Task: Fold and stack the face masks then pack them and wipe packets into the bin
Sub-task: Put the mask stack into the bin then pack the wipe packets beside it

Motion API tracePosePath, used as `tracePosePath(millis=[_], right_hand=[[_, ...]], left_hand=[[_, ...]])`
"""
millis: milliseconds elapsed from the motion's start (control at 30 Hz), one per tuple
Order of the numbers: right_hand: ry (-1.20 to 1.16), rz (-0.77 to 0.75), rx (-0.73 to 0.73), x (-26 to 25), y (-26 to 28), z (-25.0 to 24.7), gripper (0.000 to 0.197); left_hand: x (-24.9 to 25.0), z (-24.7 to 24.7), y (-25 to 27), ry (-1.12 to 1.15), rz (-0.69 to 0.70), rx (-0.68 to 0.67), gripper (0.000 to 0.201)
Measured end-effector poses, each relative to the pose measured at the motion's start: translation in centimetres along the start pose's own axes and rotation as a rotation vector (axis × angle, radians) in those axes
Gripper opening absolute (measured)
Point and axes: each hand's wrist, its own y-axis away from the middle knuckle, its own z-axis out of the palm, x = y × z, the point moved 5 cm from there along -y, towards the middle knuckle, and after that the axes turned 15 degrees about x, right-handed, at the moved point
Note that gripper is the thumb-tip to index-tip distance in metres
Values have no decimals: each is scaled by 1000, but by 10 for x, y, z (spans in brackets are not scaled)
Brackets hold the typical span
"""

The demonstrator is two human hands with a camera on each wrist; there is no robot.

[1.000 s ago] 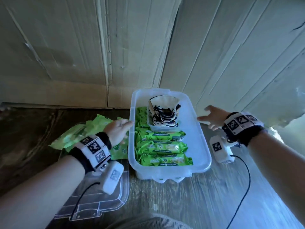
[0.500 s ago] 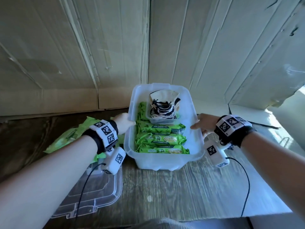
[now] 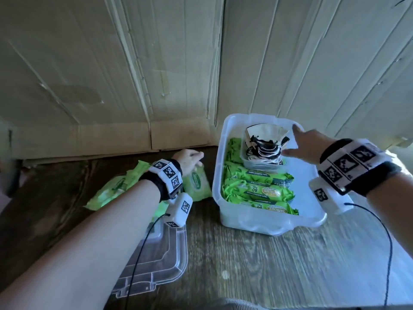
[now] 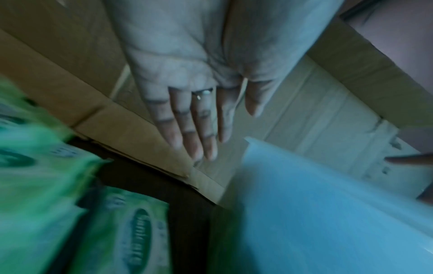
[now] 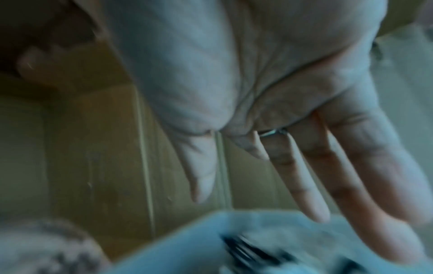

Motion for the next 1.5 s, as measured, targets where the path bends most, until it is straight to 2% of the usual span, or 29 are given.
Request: tracePosePath(millis=[100,167,267,333,433,500,633,700,767,800,833,867,900,933,1000,1033,1067,1167,1200,1233,1300,1333,1433,1500], right_hand=[[-117,-152,138,-77,-14,-36,60],[-167,-270,136,-140,-22,-35,51],[-211,-433,37,-238,-35,10,43],[-189,-545,-53,-293,-37,54,41],[-82,-589,-202,-334,-36,112,65],[-52,-567,-246,-339,-34,138,82],[-47,-600,-186,-335,-33,149,106],[-119,-625,-170,-330,-33,151,108],[-318,-658,-124,-330,-30,145,91],[-463,-639,-92,-331,-28,137,79],[-626,-575,-49,-331,-29,127,66],[-766,-460,-18,-330,-32,118,53],[-894,-335,-5,-330,-36,111,40],[-1024,-226,6,-331,-40,104,28],[-1221,-97,26,-336,-51,102,11],[-1264,-68,21,-339,-56,102,9],[-1261,-56,3,-342,-61,104,14],[-1057,-116,-55,-352,-67,109,26],[-941,-134,-39,-350,-69,111,29],[-829,-137,-14,-346,-72,114,30],[-613,-130,-18,-335,-74,120,37],[-499,-136,-70,-329,-73,126,47],[-333,-155,-296,-315,-60,148,82],[-333,-174,-376,-312,-53,157,96]], left_hand=[[-41,-57,-9,-240,7,249,25],[-73,-87,-10,-395,-54,291,36],[-117,-107,-9,-559,-158,178,61],[-140,-105,-8,-545,-194,83,75],[-158,-96,-9,-391,-213,27,88],[-166,-96,-12,-271,-226,51,90],[-175,-111,-17,-116,-182,50,84],[-175,-122,-21,-59,-139,13,83],[-174,-132,-24,104,-155,-21,75],[-173,-135,-23,229,-190,-43,62],[-175,-136,-24,340,-236,-49,41],[-173,-139,-22,409,-268,-24,21],[-173,-142,-22,457,-296,14,27],[-170,-145,-20,481,-315,50,43],[-167,-151,-21,460,-303,130,72],[-165,-151,-21,459,-289,138,77],[-160,-151,-17,486,-273,108,72],[-163,-141,-14,706,-292,81,13],[-165,-139,-12,770,-307,108,5],[-171,-138,-12,785,-316,141,8],[-186,-140,-14,715,-327,223,5],[-191,-144,-14,670,-333,256,13],[-204,-151,-14,413,-336,284,76],[-204,-157,-13,323,-276,335,86]])
